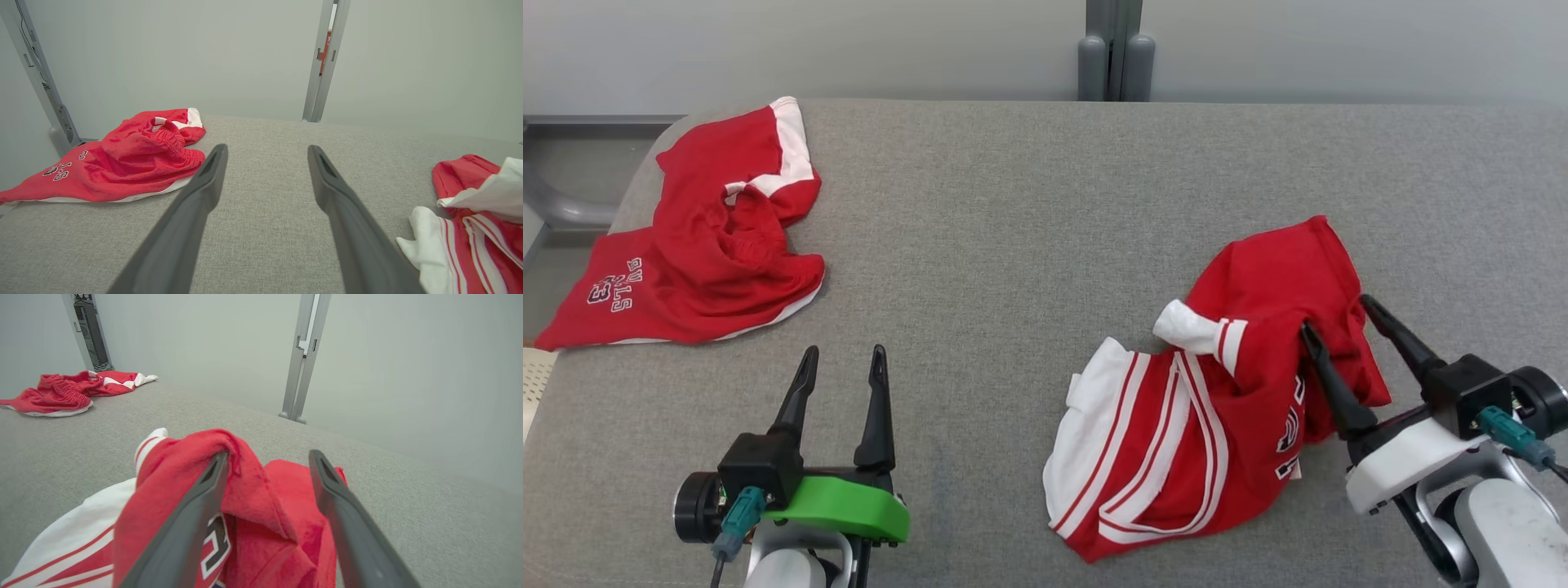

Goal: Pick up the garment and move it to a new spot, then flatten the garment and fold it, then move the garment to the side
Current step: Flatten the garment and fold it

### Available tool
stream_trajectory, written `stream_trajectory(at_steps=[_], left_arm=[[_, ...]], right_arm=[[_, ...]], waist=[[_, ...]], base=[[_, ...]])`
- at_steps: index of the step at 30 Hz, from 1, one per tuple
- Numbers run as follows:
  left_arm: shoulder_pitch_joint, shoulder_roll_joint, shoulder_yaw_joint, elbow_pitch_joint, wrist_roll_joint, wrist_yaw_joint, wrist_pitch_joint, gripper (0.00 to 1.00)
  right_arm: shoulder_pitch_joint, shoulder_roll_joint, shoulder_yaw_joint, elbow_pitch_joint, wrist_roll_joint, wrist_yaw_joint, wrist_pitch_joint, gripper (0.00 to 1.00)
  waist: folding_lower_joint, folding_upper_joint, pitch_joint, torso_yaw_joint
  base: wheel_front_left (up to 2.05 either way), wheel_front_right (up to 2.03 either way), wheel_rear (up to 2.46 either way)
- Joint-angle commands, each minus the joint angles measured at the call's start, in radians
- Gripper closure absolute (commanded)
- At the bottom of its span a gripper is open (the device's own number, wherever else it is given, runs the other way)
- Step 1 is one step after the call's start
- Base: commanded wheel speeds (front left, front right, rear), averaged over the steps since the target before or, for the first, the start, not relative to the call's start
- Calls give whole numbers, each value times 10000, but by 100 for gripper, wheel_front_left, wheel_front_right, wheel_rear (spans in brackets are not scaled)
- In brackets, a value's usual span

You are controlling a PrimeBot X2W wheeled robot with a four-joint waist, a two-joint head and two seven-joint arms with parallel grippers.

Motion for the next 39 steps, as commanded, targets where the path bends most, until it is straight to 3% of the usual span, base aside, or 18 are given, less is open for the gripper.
stream_trajectory(at_steps=[1, 12, 20, 28, 39], left_arm=[[-155, 16, 30, -11, 119, -37, -8, 0], [-82, 16, 75, -24, 72, 32, -8, 0], [-177, 16, 19, -72, 106, 8, -8, 0], [-408, 16, -186, -147, 35, 63, -8, 0], [-737, 16, -578, -200, -260, 282, -8, 0]], right_arm=[[-195, -68, -140, 20, -94, -18, -27, 0], [-306, -57, -483, -85, 204, -18, 29, 0], [-1046, -319, -722, 577, 137, -18, 326, 0], [-2576, -344, -427, 2407, -28, -18, 639, 0], [-4109, -247, -72, 6353, 307, -18, 339, 0]], waist=[[0, -1, 33, 48], [0, -1, 20, 130], [0, -1, 102, 81], [0, -1, 582, 234], [0, -1, 1161, 635]], base=[[0, 0, 0], [0, 0, 0], [0, 0, 0], [0, 0, 0], [0, 0, 0]])
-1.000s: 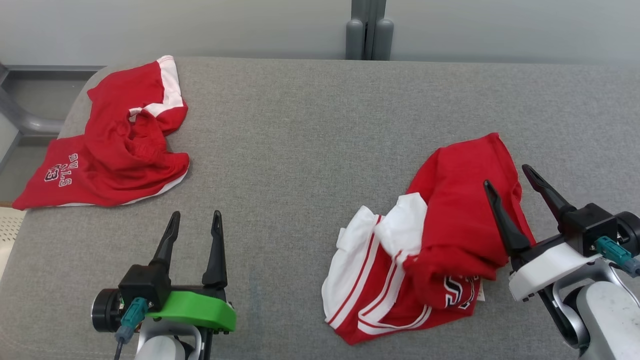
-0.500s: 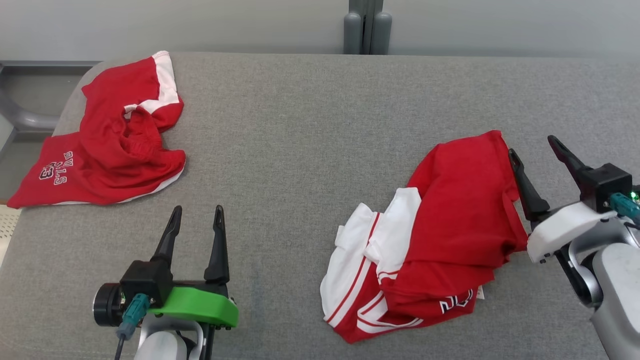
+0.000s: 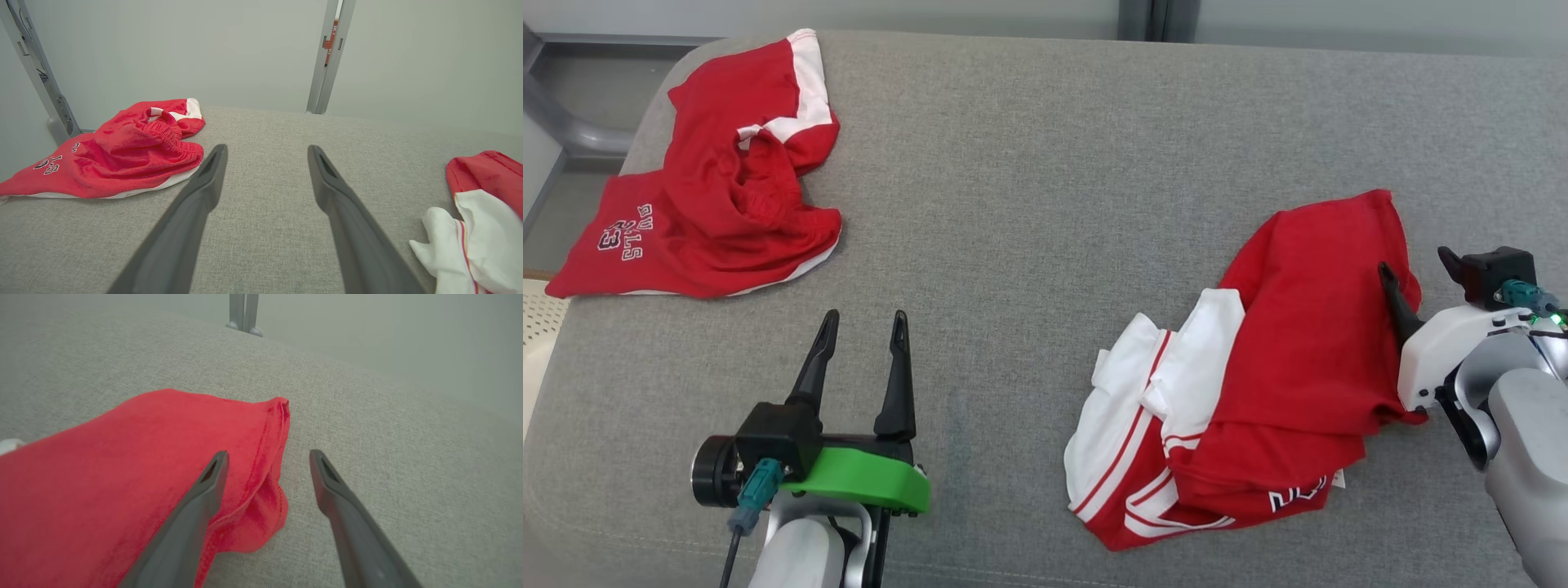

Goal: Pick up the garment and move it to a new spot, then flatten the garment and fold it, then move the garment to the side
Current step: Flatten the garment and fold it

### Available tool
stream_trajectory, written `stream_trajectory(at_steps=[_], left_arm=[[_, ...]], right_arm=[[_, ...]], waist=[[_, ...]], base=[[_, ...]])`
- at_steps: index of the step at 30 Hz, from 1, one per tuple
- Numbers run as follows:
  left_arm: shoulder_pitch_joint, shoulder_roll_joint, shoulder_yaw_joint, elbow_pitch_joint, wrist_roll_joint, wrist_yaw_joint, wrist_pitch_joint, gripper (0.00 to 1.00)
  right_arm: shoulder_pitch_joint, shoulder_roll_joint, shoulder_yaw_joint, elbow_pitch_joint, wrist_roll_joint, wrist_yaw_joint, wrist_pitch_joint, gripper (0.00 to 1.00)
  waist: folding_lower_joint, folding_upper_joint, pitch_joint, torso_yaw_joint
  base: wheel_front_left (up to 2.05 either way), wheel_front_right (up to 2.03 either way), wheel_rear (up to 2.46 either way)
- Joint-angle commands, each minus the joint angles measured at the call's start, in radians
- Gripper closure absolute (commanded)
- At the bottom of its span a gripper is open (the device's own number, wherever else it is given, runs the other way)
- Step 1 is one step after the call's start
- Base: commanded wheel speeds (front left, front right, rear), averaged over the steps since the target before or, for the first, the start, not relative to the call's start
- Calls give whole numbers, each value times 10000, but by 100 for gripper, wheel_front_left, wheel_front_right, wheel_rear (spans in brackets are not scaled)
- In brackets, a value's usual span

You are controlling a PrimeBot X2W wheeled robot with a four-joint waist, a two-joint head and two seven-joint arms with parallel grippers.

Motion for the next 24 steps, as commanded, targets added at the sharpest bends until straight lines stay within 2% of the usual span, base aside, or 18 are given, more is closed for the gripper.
stream_trajectory(at_steps=[1, 7, 8, 9, 10, 12, 16, 21, 24], left_arm=[[-164, 16, -5, -19, -63, 55, -8, 0], [-252, 16, -91, -27, -112, 113, -8, 0], [-261, 16, -99, -30, -128, 135, -8, 0], [-266, 16, -101, -33, -135, 154, -8, 0], [-272, 16, -98, -34, -145, 152, -8, 0], [-282, 16, -86, -21, -150, 180, -8, 0], [-264, 16, -30, 21, -107, 204, -8, 0], [-257, 16, 50, 70, -23, 124, -8, 0], [-234, 16, 81, 70, 6, 101, -8, 0]], right_arm=[[-196, 39, -40, 410, 169, -18, -77, 0], [-647, 214, 92, 2119, 596, -18, -76, 0], [-680, 296, 135, 2320, 781, -18, -68, 25], [-694, 371, 204, 2460, 933, -18, -65, 84], [-733, 416, 297, 2588, 1090, -18, -84, 100], [-844, 370, 449, 2711, 1283, -21, -239, 100], [-1237, -165, 449, 2777, 1619, -21, -819, 100], [-1481, -1124, -111, 3027, 1746, -19, -1224, 100], [-1490, -1456, -488, 3226, 1747, -19, -1283, 100]], waist=[[0, 0, 115, 103], [0, 0, 234, 189], [0, 0, 251, 189], [0, 0, 258, 181], [0, 0, 271, 167], [0, 0, 275, 114], [0, 0, 166, -60], [0, 0, -24, -259], [0, 0, -79, -344]], base=[[0, 0, 0], [0, 0, 0], [0, 0, 0], [0, 0, 0], [0, 0, 0], [0, 0, 0], [0, 0, 0], [0, 0, 0], [0, 0, 0]])
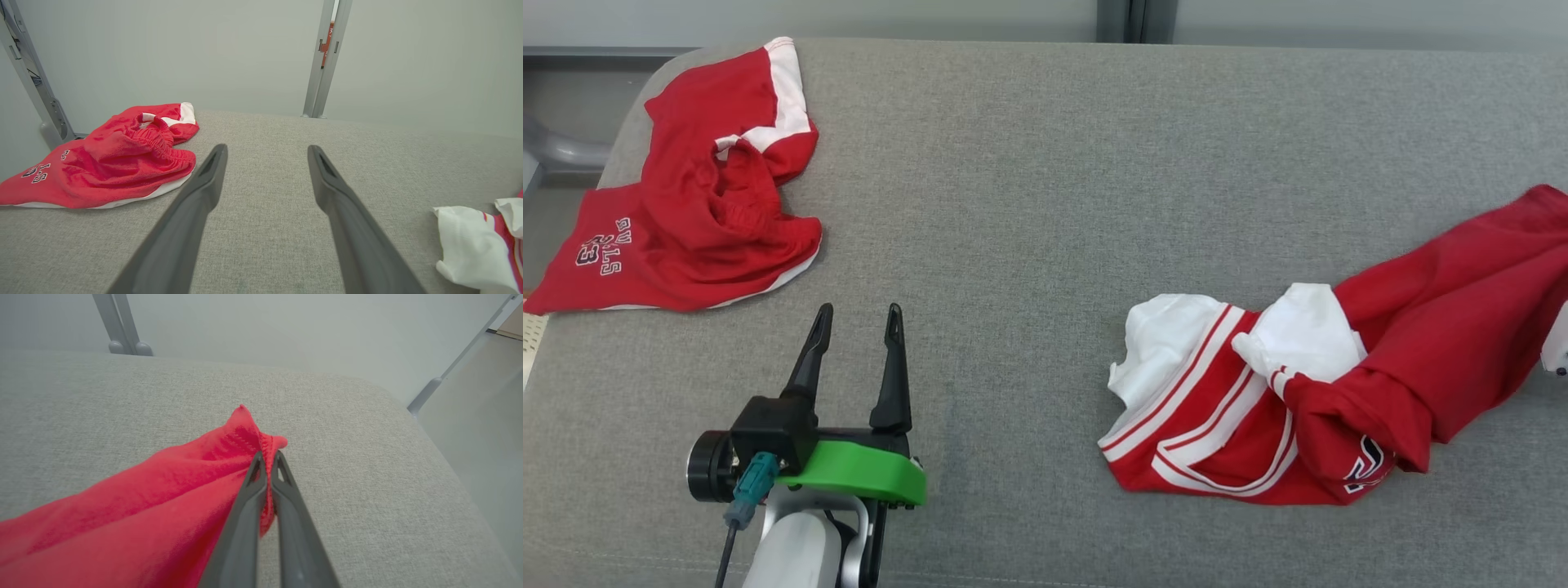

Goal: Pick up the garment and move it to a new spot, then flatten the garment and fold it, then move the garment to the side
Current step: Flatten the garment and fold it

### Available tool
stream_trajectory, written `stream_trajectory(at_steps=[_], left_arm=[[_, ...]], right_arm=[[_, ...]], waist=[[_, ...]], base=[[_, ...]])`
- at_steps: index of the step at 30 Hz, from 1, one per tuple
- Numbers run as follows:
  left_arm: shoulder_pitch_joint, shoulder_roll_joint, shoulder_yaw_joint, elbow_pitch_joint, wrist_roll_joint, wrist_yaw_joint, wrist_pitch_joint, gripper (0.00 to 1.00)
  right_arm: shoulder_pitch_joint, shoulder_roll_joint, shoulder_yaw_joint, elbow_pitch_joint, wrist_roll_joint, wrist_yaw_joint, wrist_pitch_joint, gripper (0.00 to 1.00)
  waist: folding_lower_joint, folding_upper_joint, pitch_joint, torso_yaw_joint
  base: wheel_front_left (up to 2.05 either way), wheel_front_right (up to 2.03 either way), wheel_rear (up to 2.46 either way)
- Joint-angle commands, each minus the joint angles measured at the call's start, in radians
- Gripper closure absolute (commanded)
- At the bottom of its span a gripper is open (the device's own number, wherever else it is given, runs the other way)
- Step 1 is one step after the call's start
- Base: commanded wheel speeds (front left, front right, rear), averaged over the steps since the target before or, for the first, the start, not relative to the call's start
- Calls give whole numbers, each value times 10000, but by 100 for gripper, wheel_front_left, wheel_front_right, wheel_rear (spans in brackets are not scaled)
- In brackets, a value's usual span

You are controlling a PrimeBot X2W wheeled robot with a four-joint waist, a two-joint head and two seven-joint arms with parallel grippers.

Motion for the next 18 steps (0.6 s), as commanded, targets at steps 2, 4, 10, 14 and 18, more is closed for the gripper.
stream_trajectory(at_steps=[2, 4, 10, 14, 18], left_arm=[[-65, 18, 81, 18, 61, -47, -8, 0], [-15, 16, 109, 41, 85, -74, -8, 0], [104, 16, 217, 100, 210, -142, -8, 0], [190, 16, 341, 143, 319, -205, -8, 0], [231, 18, 415, 192, 396, -272, -8, 0]], right_arm=[[31, -62, -222, 97, 9, -20, -80, 100], [95, -12, -399, 34, -18, -20, -97, 40], [465, 304, -1008, -1350, -409, -20, -88, 0], [814, 640, -1434, -2825, -879, -20, -86, 0], [1576, 1207, -1682, -4413, -1211, -20, -85, 0]], waist=[[0, -1, -77, -136], [0, -1, -117, -225], [0, -1, -365, -547], [0, -1, -560, -786], [0, -1, -726, -985]], base=[[0, 0, 0], [0, 0, 0], [0, 0, 0], [0, 0, 0], [0, 0, 0]])
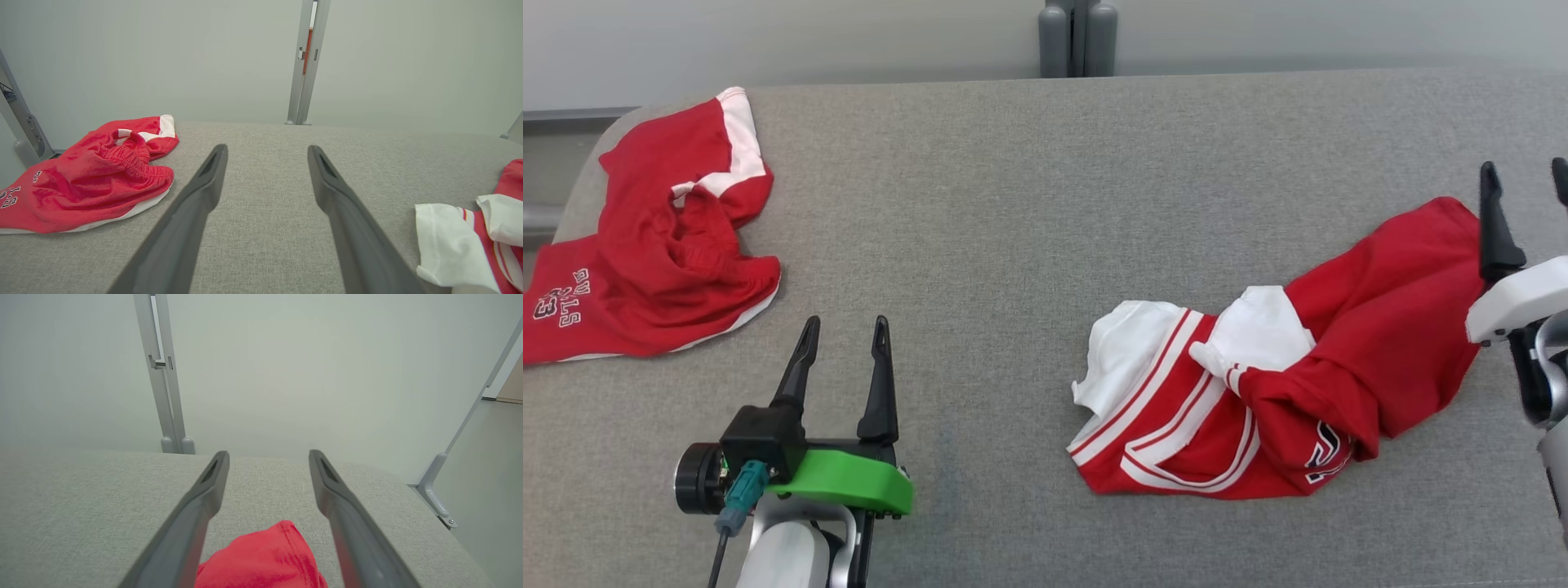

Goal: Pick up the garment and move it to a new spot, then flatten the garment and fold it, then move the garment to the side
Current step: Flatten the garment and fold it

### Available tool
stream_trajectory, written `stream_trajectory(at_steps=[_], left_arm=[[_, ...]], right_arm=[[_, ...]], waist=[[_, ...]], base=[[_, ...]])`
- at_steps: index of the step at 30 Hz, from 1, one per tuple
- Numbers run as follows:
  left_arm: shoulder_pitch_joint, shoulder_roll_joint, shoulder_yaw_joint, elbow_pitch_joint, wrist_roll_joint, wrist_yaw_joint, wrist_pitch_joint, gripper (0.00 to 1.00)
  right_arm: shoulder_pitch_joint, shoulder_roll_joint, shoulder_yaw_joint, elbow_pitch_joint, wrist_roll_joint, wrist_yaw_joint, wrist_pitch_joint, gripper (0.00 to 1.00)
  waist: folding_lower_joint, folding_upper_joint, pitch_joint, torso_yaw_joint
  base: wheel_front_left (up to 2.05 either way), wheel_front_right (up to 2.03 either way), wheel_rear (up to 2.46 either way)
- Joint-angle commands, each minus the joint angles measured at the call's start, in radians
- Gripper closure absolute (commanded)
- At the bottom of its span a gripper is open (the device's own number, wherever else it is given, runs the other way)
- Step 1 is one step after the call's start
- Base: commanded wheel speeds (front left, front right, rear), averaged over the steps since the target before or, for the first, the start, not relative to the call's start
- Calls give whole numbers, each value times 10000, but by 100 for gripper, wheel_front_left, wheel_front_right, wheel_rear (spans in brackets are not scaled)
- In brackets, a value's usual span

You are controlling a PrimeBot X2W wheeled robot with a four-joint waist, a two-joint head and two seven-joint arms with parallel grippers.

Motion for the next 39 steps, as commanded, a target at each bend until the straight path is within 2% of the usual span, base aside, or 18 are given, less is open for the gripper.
stream_trajectory(at_steps=[1, 10, 18, 27, 32, 39], left_arm=[[99, 20, 43, 14, 132, -35, -6, 0], [247, 20, 85, 143, 204, -138, -6, 0], [319, 20, 34, 201, 133, -168, -6, 0], [215, 20, -329, 448, 237, -378, -6, 0], [-26, 20, -1343, 901, 256, -608, -6, 0], [-371, 28, -2757, 1700, -62, -622, -6, 0]], right_arm=[[377, 138, -38, -472, -137, -18, -30, 0], [2387, 1169, 226, -3500, -410, -18, -29, 0], [3951, 1927, 454, -5162, -474, -18, -31, 0], [4723, 2546, 291, -5869, -685, -18, -31, 0], [4568, 2540, 337, -5977, -720, -18, -32, 0], [4451, 2610, 319, -6095, -712, -18, -32, 0]], waist=[[0, -1, -166, -185], [0, -1, -362, -450], [0, -1, -458, -551], [0, -1, -391, -769], [0, -1, -244, -1031], [0, -1, 106, -1494]], base=[[0, 0, 0], [0, 0, 0], [0, 0, 0], [0, 0, 0], [0, 0, 0], [0, 0, 0]])
